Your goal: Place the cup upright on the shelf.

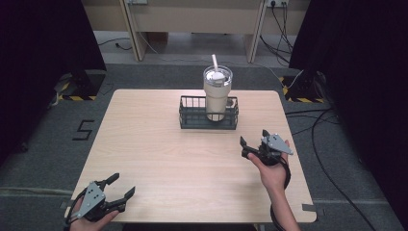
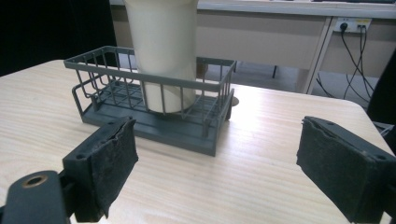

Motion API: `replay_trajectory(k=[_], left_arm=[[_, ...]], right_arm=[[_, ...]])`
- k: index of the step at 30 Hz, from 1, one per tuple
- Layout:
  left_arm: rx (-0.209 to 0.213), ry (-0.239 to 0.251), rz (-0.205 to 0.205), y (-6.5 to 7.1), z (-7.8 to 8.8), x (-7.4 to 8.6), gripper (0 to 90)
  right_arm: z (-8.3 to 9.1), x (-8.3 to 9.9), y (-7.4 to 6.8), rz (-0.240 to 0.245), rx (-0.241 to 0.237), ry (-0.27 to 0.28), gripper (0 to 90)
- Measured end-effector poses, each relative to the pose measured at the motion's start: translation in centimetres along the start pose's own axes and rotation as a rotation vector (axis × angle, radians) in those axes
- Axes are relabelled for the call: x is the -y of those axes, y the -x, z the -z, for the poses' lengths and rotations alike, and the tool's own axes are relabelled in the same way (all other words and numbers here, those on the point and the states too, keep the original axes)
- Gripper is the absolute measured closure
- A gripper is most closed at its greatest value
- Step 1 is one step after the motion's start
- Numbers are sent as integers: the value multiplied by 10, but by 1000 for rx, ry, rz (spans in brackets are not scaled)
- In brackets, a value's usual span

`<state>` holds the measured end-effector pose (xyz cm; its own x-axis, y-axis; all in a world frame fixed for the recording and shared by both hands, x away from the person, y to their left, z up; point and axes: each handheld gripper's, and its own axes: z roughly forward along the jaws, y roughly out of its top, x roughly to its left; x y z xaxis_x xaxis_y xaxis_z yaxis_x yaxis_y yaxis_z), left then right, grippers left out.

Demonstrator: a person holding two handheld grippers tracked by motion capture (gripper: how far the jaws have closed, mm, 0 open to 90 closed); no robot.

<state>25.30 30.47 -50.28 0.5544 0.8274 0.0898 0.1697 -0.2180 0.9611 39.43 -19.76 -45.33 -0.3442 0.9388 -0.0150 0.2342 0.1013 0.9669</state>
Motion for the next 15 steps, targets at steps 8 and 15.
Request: replay_trajectory(k=[8,15], left_arm=[[-2,0,0,0,0,0,247],[-4,-1,-1,0,0,0,247]], right_arm=[[14,9,1,4,4,-9,129],[24,16,4,-3,13,-14,130]])
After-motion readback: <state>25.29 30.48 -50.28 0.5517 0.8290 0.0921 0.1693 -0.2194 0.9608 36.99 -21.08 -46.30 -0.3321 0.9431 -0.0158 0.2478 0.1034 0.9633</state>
